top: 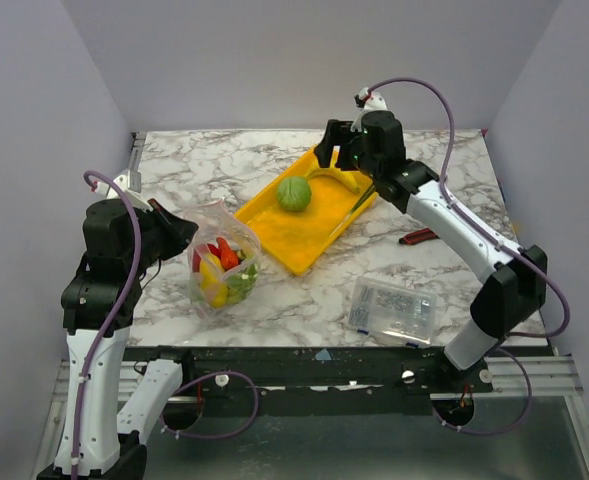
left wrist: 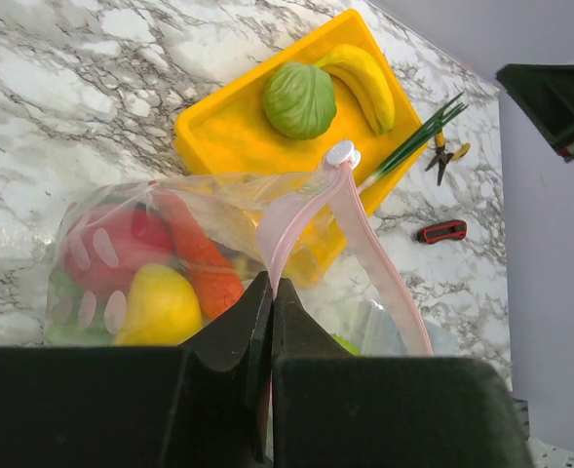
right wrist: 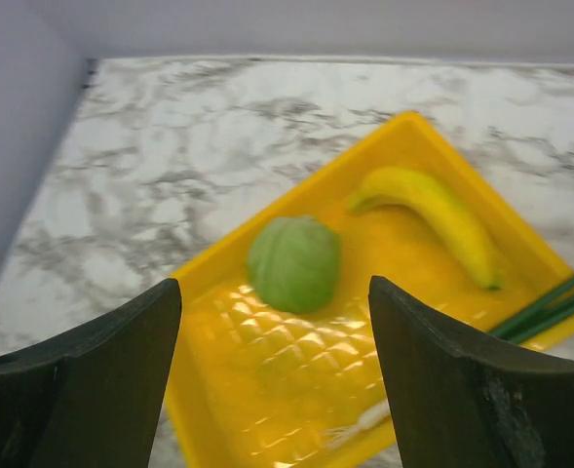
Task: Place the food in the zip-top bag and seal the zipper
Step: Pick up the fake fruit from the zipper food storage bag.
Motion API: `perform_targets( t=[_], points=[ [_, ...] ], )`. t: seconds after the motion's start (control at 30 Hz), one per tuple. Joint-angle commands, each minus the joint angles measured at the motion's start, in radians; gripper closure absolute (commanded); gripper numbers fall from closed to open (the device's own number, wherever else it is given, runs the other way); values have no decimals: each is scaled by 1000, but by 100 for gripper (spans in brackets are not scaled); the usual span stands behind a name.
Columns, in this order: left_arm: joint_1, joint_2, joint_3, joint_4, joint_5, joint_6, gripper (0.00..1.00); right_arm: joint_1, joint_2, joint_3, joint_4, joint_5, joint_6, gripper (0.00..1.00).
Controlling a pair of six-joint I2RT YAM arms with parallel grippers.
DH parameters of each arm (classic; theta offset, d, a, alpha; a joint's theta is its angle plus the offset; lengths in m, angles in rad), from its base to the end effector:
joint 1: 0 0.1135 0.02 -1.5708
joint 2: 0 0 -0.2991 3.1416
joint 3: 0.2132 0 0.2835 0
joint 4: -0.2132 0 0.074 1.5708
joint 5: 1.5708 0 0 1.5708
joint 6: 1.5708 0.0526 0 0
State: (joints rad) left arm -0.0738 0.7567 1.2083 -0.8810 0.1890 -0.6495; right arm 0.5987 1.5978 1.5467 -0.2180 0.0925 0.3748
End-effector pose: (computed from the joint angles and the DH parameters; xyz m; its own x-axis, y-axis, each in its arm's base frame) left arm 0.1388 -0.0202 0.4414 -0.4775 -0.5603 -0.6768 -0.0577 0.7886 -0.6122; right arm 0.3577 0.2381 0.4246 -0.3829 0.1801 -0.9061 -0.3733 0.8670 0.3301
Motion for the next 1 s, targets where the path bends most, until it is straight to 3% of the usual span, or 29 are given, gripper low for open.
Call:
perform_targets(
  t=[0.0, 0.3, 0.5, 0.97],
  points=[
    [5, -5, -2, 33, 23, 22, 100, -84, 121, -3, -9, 138, -120, 21],
    [6, 1, -13, 40, 48, 22, 100, -105, 344, 74, -32, 185, -424, 25],
    [6, 10, -23, 48, 66, 17, 100, -103, 479, 147, -41, 303, -536, 25],
    [6, 7, -20, 38, 69, 24, 100, -130, 722, 321, -32, 307, -566, 39]
  ],
)
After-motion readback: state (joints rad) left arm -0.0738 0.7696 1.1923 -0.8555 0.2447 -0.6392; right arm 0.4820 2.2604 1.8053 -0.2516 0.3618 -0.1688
